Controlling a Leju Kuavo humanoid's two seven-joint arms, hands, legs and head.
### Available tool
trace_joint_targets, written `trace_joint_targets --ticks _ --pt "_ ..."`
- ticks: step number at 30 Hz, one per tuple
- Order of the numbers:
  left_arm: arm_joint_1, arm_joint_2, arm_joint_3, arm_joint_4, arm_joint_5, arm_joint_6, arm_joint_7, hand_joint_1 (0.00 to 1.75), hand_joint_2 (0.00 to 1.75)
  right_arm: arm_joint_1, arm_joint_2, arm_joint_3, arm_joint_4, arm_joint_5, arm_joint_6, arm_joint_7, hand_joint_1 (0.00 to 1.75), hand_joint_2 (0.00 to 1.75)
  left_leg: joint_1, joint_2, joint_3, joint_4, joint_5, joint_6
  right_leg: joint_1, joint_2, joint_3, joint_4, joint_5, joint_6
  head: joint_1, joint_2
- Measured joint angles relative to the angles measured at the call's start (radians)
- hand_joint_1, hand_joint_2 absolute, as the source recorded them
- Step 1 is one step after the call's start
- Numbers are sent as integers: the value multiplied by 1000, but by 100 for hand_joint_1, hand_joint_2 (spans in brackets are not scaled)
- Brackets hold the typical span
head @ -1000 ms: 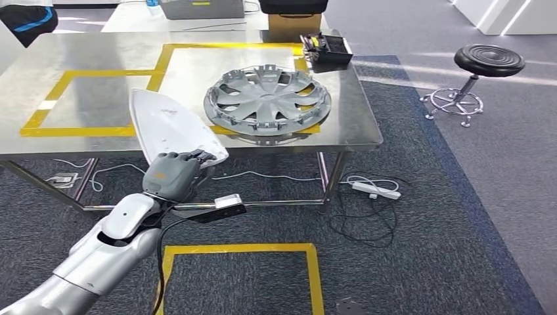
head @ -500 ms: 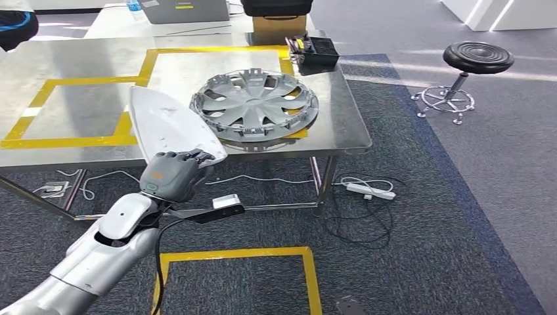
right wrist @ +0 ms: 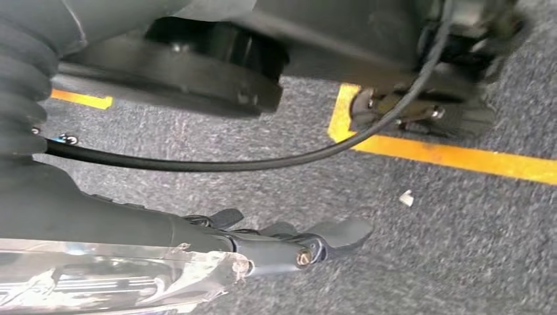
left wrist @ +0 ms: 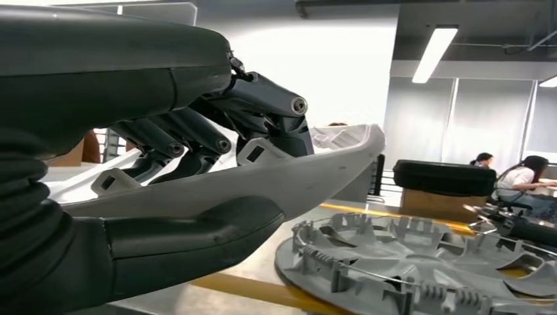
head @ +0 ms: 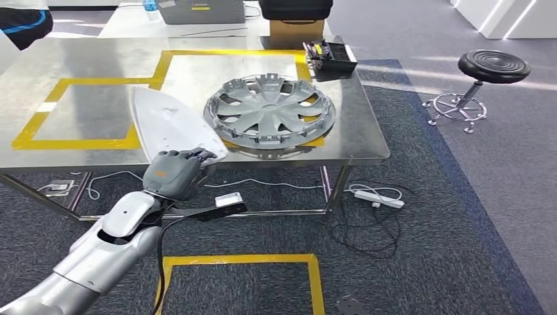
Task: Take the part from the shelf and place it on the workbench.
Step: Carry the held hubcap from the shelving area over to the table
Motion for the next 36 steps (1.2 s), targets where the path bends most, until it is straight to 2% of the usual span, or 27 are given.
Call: trace_joint_targets --ticks 3,5,6,8,9,10,11,12,13,14,15,17,19,20,22,24,25,26,27,28,29,30,31,34,36 --pt "-1 0 0 0 0 0 0 175 175 2 0 0 0 0 0 0 0 175 1 0 1 -7 -3 -17 2 2 10 -24 -8 -13 -3 0" --pt "-3 0 0 -1 -1 0 0 175 175 3 0 0 0 0 0 0 0 175 2 2 -9 19 -21 -28 -1 3 20 -33 -10 -25 -6 0" --pt "-4 0 1 -2 -1 0 0 175 175 2 0 0 0 0 0 0 0 175 2 2 -29 60 -42 -32 -4 2 25 -36 -12 -30 -8 0" --pt "-2 0 1 -2 -1 0 0 175 175 1 0 0 0 0 0 0 0 175 2 3 -102 190 -93 -37 -4 1 32 -37 -18 -36 -11 0" --pt "0 0 1 -2 -1 0 0 175 175 1 0 0 0 0 0 0 0 175 3 3 -137 245 -105 -39 -4 1 36 -37 -21 -37 -11 0" --pt "2 0 1 -2 -1 0 0 175 175 2 0 0 0 0 0 0 0 175 3 3 -160 270 -97 -40 -4 2 39 -37 -24 -38 -11 0" --pt "3 0 1 -2 -1 0 0 175 175 2 0 0 0 0 0 0 0 175 3 3 -164 258 -69 -40 -5 3 45 -37 -28 -37 -11 0" --pt "3 0 1 -2 -1 0 0 175 175 3 0 0 0 0 0 0 0 175 3 3 -149 210 -27 -40 -6 4 51 -37 -32 -34 -11 0" --pt "3 0 1 -2 -1 0 0 175 175 3 0 0 0 0 0 0 0 175 4 5 -123 144 18 -40 -6 5 58 -37 -37 -31 -12 0" --pt "2 0 1 -2 -1 0 0 175 175 2 0 0 0 -1 0 0 0 175 5 6 -95 79 46 -39 -4 7 62 -34 -44 -25 -14 0" --pt "2 0 1 -2 -1 0 0 175 175 2 0 0 0 -1 1 0 0 175 5 7 -75 32 61 -35 -2 8 63 -33 -49 -20 -15 0" --pt "2 1 1 -2 -1 0 0 175 175 1 0 0 0 -2 1 0 0 175 4 6 -61 -2 53 -21 3 8 63 -34 -56 -11 -14 0" --pt "4 1 1 -3 -1 0 0 175 175 2 0 0 0 -2 1 0 0 175 5 5 -59 -2 48 -6 2 5 64 -32 -63 -2 -9 0" --pt "3 2 1 -4 -1 0 0 175 175 2 0 0 0 -2 1 0 0 175 6 5 -55 -2 46 1 1 3 56 -13 -75 3 -7 0" --pt "3 1 1 -4 -1 0 0 175 175 1 0 0 0 -2 1 -1 0 175 7 5 -48 -3 41 12 1 0 6 89 -121 11 -1 0" --pt "4 1 1 -4 -1 0 0 175 175 1 0 0 0 -4 1 -2 0 175 5 5 -42 -3 35 17 0 0 -72 221 -164 13 1 0" --pt "5 2 1 -3 -2 0 0 175 175 0 0 0 0 -4 1 -3 0 175 4 4 -38 -2 31 18 0 0 -97 254 -163 13 1 0" --pt "6 2 0 -4 -2 0 0 175 175 -1 0 0 0 -4 1 -3 0 175 3 4 -32 -2 26 17 0 0 -103 247 -141 11 2 0" --pt "6 1 0 -4 -3 0 0 175 175 -1 0 0 0 -4 1 -4 0 175 2 3 -23 -2 20 16 1 0 -88 201 -101 7 2 0" --pt "6 1 0 -4 -3 0 0 175 175 -1 0 0 0 -3 1 -3 0 175 2 2 -13 -2 14 14 1 0 -60 131 -55 3 2 0" --pt "5 1 0 -4 -3 0 0 175 175 0 0 0 0 -3 1 -3 0 175 1 2 -5 -2 7 10 3 0 -28 64 -23 0 2 0" --pt "5 1 1 -4 -3 0 0 175 175 1 0 0 0 -2 1 -3 0 175 -1 1 1 -2 2 6 4 0 -3 14 -5 -3 2 0" --pt "4 1 1 -4 -4 0 0 175 175 2 1 0 0 -2 1 -3 0 175 -2 0 3 -2 -1 1 5 0 11 -13 -2 -6 2 0" --pt "3 2 1 -5 -4 0 0 175 175 5 1 0 0 -1 1 -1 0 175 0 0 6 -9 -4 -17 6 2 19 -29 -11 -18 0 0" --pt "2 2 1 -6 -4 1 0 175 175 6 2 0 0 0 1 0 0 175 0 1 -11 30 -28 -27 2 2 29 -39 -12 -29 -4 0"
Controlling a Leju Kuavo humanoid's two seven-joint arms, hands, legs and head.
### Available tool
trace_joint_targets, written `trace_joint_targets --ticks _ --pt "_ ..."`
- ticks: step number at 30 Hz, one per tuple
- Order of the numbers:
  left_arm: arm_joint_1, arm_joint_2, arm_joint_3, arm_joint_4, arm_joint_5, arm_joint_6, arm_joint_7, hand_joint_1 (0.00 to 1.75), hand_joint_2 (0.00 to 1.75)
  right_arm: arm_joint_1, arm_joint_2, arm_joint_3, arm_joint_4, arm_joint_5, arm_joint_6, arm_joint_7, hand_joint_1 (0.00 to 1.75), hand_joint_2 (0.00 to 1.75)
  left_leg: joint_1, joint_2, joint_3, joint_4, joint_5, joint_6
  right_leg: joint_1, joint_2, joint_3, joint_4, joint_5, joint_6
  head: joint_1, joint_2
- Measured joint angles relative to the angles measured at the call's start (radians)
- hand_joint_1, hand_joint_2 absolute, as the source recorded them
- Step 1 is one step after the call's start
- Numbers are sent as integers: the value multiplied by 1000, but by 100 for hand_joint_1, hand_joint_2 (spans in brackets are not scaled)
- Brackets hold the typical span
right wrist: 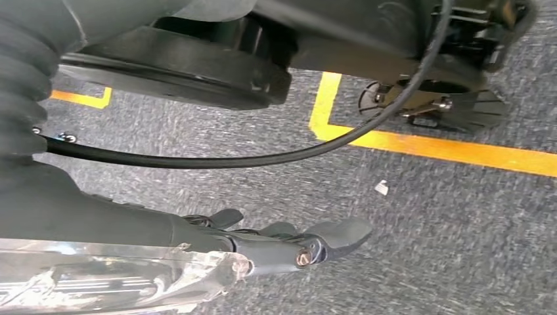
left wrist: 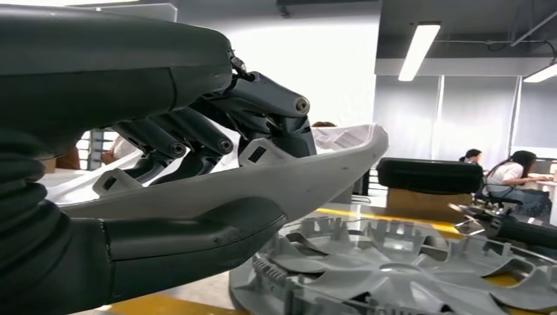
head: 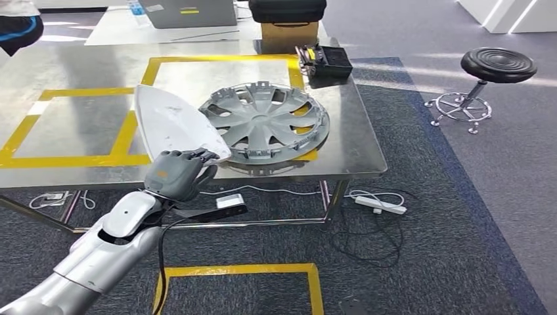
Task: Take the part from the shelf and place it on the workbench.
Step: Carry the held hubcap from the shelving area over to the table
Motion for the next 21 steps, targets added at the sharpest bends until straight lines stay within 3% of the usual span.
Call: trace_joint_targets --ticks 3,4,5,6,8,10,14,16,19,20,21 --pt "4 1 0 0 0 0 0 175 175 0 0 0 0 0 0 0 0 175 1 1 -105 183 -73 -9 -3 -2 10 -3 -8 -10 -3 0" --pt "7 1 0 0 0 0 1 175 175 1 0 0 0 0 0 0 0 175 2 1 -136 226 -77 -10 -3 -1 12 -3 -11 -11 -3 0" --pt "9 1 0 0 0 0 1 175 175 2 1 0 0 0 0 0 0 175 2 1 -149 234 -60 -11 -3 -1 16 -3 -15 -10 -3 0" --pt "10 1 0 0 0 0 1 175 175 2 1 0 0 0 0 0 0 175 2 2 -143 203 -24 -11 -5 1 22 -2 -19 -8 -3 0" --pt "10 2 0 0 0 0 1 175 175 3 1 0 0 0 1 0 0 175 3 4 -93 78 60 -13 -5 3 36 -1 -30 0 -4 0" --pt "9 2 0 -1 0 -1 1 175 175 2 1 0 0 0 1 0 0 175 4 5 -51 -16 89 -6 -1 5 41 1 -41 10 -6 0" --pt "11 4 0 -2 0 -1 1 175 175 2 1 0 0 1 1 0 0 175 3 2 -41 -37 76 18 1 3 43 -4 -50 25 -2 0" --pt "10 5 1 -3 0 -1 1 175 175 2 1 0 0 1 1 0 0 175 6 1 -36 -39 73 31 0 0 28 34 -73 35 2 0" --pt "11 6 0 -3 0 -2 2 175 175 1 1 0 0 1 1 -2 0 175 6 1 -26 -39 64 43 -1 -2 -74 222 -149 44 8 0" --pt "13 7 0 -3 0 -2 2 175 175 -1 1 0 0 1 1 -2 0 175 5 1 -22 -39 60 44 -1 -2 -107 273 -159 44 8 0" --pt "14 7 -1 -3 0 -3 2 175 175 -3 1 0 0 1 1 -3 0 175 4 1 -16 -39 55 44 -1 -2 -124 290 -148 43 9 0"
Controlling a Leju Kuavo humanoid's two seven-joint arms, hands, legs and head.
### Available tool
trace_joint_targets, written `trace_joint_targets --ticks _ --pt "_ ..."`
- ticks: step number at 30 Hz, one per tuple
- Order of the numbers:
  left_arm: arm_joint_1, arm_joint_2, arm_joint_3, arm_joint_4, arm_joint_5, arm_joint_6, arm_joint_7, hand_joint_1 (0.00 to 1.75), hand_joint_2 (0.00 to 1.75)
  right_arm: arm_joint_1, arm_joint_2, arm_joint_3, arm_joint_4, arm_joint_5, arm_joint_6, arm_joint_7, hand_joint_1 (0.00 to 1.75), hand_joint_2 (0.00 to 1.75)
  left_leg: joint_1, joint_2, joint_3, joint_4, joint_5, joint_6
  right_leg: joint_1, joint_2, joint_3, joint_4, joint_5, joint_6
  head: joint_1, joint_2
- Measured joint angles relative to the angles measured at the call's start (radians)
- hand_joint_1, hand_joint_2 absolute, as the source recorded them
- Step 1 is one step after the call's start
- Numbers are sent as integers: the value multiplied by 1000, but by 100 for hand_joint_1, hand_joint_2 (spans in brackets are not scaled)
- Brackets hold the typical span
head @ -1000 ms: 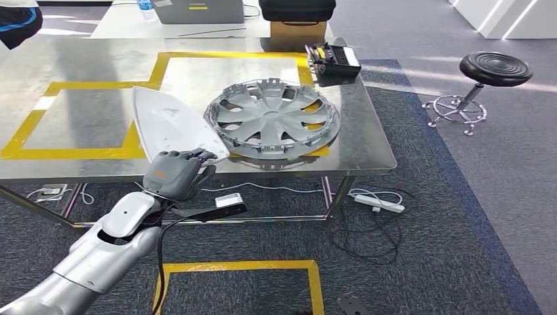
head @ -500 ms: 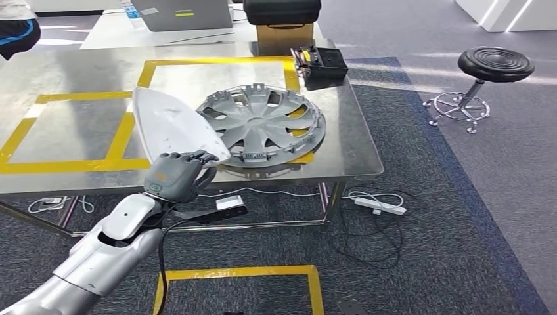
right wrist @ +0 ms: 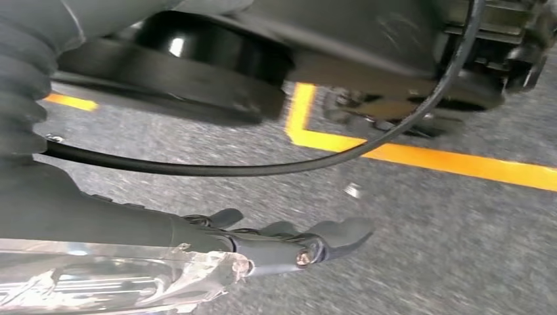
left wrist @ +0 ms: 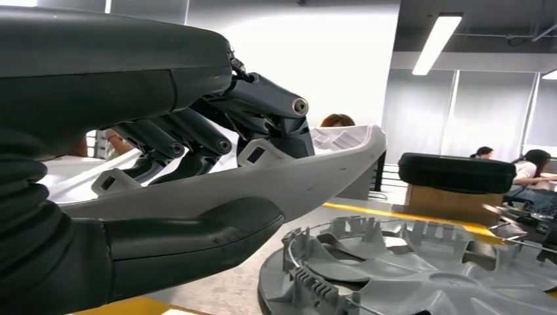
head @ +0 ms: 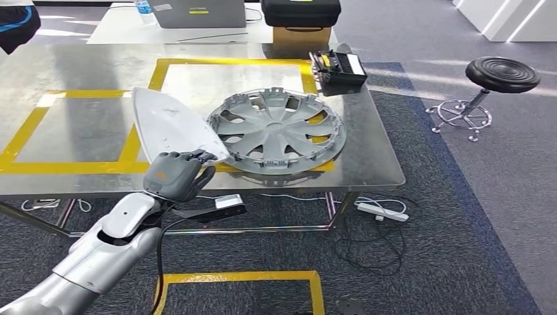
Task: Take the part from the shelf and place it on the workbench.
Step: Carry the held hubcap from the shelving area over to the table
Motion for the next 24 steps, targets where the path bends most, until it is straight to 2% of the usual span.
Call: trace_joint_targets --ticks 1,3,4,5,8,10,11,12,14,15,16,18,19,20,21,24 --pt "1 0 0 0 0 0 0 175 175 -2 0 0 0 0 0 0 0 175 -1 -1 9 0 -6 -1 0 0 4 -24 31 -2 0 0" --pt "1 0 0 0 0 0 0 175 175 0 0 0 0 1 -1 2 0 175 -1 -3 30 0 -20 -5 1 0 54 -152 119 -10 1 0" --pt "0 0 0 0 0 0 0 175 175 1 0 0 0 1 -1 2 0 175 -2 -4 38 1 -27 -10 2 0 83 -216 146 -13 1 0" --pt "-1 0 0 0 0 0 0 175 175 2 0 0 0 1 0 3 0 175 -3 -5 42 0 -31 -14 3 0 103 -257 158 -16 0 0" --pt "-2 1 0 -1 0 -1 0 175 175 5 0 0 0 1 0 3 0 175 -4 -5 46 -7 -37 -32 6 2 116 -281 149 -29 -4 0" --pt "-3 1 0 -2 0 -1 0 175 175 7 0 0 0 1 0 3 0 175 -3 -3 37 13 -52 -44 3 2 125 -291 147 -40 -7 0" --pt "-4 1 1 -3 0 -1 0 175 175 7 0 0 0 1 0 3 0 175 -3 -2 17 53 -71 -50 0 2 130 -296 146 -44 -10 0" --pt "-4 1 1 -3 0 -1 0 175 175 6 0 0 0 1 0 3 0 175 -2 -1 -17 113 -97 -54 0 1 134 -297 144 -48 -12 0" --pt "-1 2 1 -3 0 -1 0 175 175 7 0 0 0 1 1 3 0 175 -2 -1 -99 240 -134 -59 0 1 139 -297 137 -53 -13 0" --pt "2 2 1 -3 0 -1 0 175 175 8 0 0 0 1 1 3 0 175 -2 -1 -125 269 -128 -60 0 1 142 -297 133 -54 -13 0" --pt "3 2 1 -3 0 -1 0 175 175 9 0 0 0 1 1 3 0 175 -2 -1 -132 260 -100 -61 -1 2 148 -297 129 -53 -13 0" --pt "3 3 1 -3 -1 -1 0 175 175 10 1 0 0 1 1 3 0 175 -1 1 -97 149 -7 -60 -3 5 163 -296 117 -48 -13 0" --pt "2 3 1 -3 -1 -1 0 175 175 10 2 0 0 1 2 3 0 175 -2 3 -70 84 26 -59 -1 7 170 -294 110 -43 -15 0" --pt "2 3 1 -3 -1 -1 0 175 175 9 2 0 0 0 2 3 0 175 -2 4 -49 36 42 -54 1 8 173 -293 104 -37 -15 0" --pt "2 3 1 -3 -1 -2 0 175 175 8 2 0 0 0 2 3 0 175 -3 5 -37 9 44 -48 3 8 174 -292 99 -32 -15 0" --pt "3 4 1 -4 -2 -3 1 175 175 8 2 0 0 0 2 3 0 175 -3 2 -30 -2 29 -24 4 5 176 -293 90 -19 -10 0"
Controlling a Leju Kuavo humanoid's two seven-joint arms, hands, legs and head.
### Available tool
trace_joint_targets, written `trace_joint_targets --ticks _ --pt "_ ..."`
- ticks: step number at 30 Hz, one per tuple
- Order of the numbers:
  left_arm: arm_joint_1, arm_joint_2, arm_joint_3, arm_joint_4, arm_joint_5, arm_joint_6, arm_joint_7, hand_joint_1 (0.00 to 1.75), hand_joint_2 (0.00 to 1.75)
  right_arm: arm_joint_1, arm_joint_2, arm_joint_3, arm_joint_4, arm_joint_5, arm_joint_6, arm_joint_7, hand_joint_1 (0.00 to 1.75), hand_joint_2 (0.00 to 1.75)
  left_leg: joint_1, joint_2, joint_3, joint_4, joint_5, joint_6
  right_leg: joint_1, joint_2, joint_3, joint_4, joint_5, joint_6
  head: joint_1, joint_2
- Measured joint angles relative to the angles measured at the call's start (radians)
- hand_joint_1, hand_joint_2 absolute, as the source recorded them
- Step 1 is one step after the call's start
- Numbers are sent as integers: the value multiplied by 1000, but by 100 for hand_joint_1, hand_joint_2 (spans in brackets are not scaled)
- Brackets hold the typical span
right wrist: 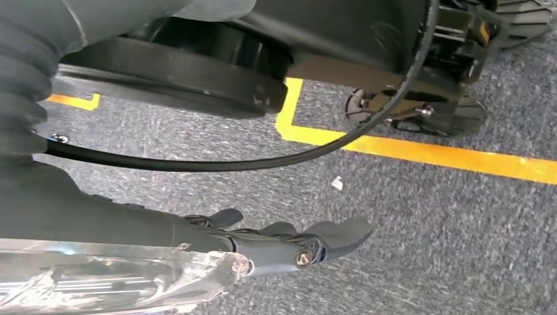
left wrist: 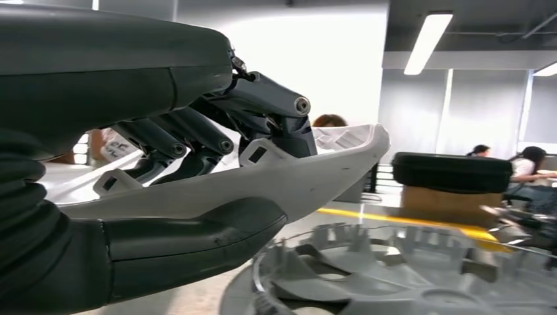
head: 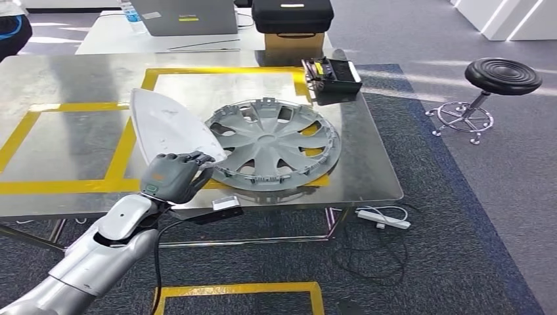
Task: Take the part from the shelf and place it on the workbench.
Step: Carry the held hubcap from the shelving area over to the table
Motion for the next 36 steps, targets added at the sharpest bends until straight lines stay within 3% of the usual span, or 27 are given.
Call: trace_joint_targets --ticks 2,5,6,7,9,11,12,15,17,18,20,21,22,23,25,27,31,36 --pt "-1 1 1 -1 -1 -1 0 175 175 0 1 0 0 0 0 0 0 175 3 -1 7 -2 -5 13 -1 -3 -26 55 -29 11 5 0" --pt "1 2 0 -1 -1 -1 0 175 175 -2 1 0 0 -1 1 -3 0 175 3 -1 15 -2 -15 22 -3 -5 -138 249 -99 19 11 0" --pt "2 3 0 -1 -1 -1 0 175 175 -4 1 0 0 -1 1 -4 0 175 2 -1 20 -2 -19 22 -3 -6 -166 287 -100 19 11 0" --pt "3 3 -1 -1 -1 -2 0 175 175 -6 1 0 0 -1 1 -5 0 175 2 -1 26 -2 -24 21 -3 -6 -175 287 -81 18 11 0" --pt "3 4 -1 -1 -1 -2 0 175 175 -7 1 0 0 0 1 -3 0 175 2 -3 46 -2 -37 17 -3 -6 -137 180 6 13 12 0" --pt "2 4 -1 -1 -1 -2 0 175 175 -3 2 0 0 0 1 -2 0 175 0 -6 58 0 -48 8 -2 -6 -83 59 61 8 12 0" --pt "1 4 0 -1 -1 -3 0 175 175 -2 2 0 1 0 1 -2 0 175 -1 -6 59 -1 -51 3 0 -6 -69 28 66 5 10 0" --pt "0 4 0 -2 -1 -4 0 175 175 1 3 0 1 0 1 -1 0 175 -1 -6 60 -7 -55 -14 1 -2 -62 11 54 -13 6 0" --pt "-2 4 0 -3 -1 -4 0 175 175 2 3 0 0 0 1 -1 0 175 0 -5 46 29 -79 -25 -3 -2 -50 3 51 -25 2 0" --pt "-3 4 0 -3 -1 -4 0 175 175 1 3 0 0 0 1 -2 0 175 0 -4 20 78 -103 -29 -5 -3 -45 0 49 -30 -1 0" --pt "-1 4 0 -3 -1 -4 0 175 175 0 3 0 0 0 1 -2 0 175 0 -4 -60 212 -152 -34 -5 -3 -39 -1 43 -36 -5 0" --pt "1 4 0 -3 -2 -4 0 175 175 0 3 0 0 0 1 -2 0 175 0 -4 -93 260 -159 -34 -5 -3 -36 -1 39 -37 -5 0" --pt "3 4 0 -3 -2 -4 0 175 175 1 3 0 0 0 1 -1 0 175 0 -4 -111 275 -145 -34 -5 -2 -32 0 36 -37 -5 0" --pt "4 4 0 -3 -3 -4 0 175 175 2 3 0 0 0 1 -1 0 175 0 -4 -110 253 -111 -32 -4 -1 -26 0 32 -36 -5 0" --pt "3 4 1 -3 -6 -5 0 175 175 2 3 0 0 1 1 -1 0 175 0 -3 -66 131 -21 -26 -4 2 -12 0 22 -31 -5 0" --pt "-1 5 -1 -3 -8 -8 -6 175 175 0 3 0 1 2 0 -1 0 175 0 -2 -21 24 20 -18 1 4 -7 4 11 -23 -5 0" --pt "-9 9 -4 -2 2 -32 -38 175 175 -2 3 0 0 5 1 -2 0 175 -1 -5 -9 -7 16 -14 8 2 -6 0 7 -35 0 0" --pt "-57 39 -1 17 18 -81 -62 175 175 -7 3 4 0 16 11 -1 0 175 -2 -7 -9 -7 13 -6 7 0 2 -15 11 -23 0 0"
